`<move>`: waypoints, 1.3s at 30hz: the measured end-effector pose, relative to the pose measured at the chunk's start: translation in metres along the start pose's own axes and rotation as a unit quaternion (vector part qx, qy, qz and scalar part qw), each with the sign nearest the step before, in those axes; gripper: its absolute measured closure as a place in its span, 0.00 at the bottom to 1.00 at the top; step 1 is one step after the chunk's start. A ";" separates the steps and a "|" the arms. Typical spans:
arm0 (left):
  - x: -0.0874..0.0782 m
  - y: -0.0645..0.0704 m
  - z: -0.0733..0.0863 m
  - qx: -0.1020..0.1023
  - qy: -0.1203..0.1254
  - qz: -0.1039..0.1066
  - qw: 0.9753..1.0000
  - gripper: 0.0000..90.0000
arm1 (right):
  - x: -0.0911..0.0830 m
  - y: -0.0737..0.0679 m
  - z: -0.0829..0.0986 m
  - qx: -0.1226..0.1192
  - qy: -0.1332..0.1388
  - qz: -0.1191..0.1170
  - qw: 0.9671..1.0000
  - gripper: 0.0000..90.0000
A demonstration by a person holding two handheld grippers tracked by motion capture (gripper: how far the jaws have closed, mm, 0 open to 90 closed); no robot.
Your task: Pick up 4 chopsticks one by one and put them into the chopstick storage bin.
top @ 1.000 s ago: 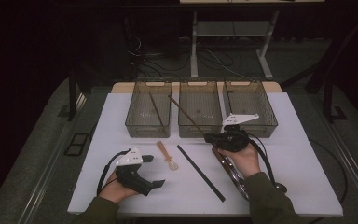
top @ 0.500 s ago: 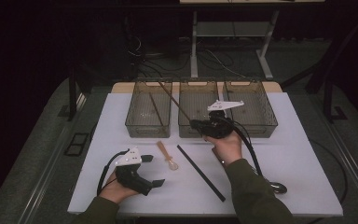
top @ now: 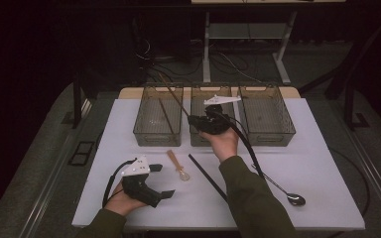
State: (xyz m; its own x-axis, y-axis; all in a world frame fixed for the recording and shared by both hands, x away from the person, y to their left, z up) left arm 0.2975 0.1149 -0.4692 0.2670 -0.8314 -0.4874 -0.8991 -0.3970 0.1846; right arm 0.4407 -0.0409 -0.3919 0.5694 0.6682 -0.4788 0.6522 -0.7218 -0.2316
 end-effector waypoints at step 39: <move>-0.003 -0.001 -0.002 -0.003 0.011 0.010 1.000 0.00 | 0.113 -0.023 -0.004 -0.020 -0.066 0.041 0.997 0.94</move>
State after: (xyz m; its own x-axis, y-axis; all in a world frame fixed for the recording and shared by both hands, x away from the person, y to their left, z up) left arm 0.2980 0.1170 -0.4663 0.2568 -0.8477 -0.4642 -0.9020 -0.3827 0.1999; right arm 0.4917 0.0517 -0.4370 0.5530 0.5760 -0.6020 0.6267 -0.7637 -0.1550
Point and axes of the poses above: each handheld gripper's, and its own axes: x roughly forward along the jaws, z roughly out of its underside, y roughly to its right, the point moved 7 cm from there along x, roughly forward along the jaws, and after that the axes turned 4 degrees about z, right-handed, at the moved point
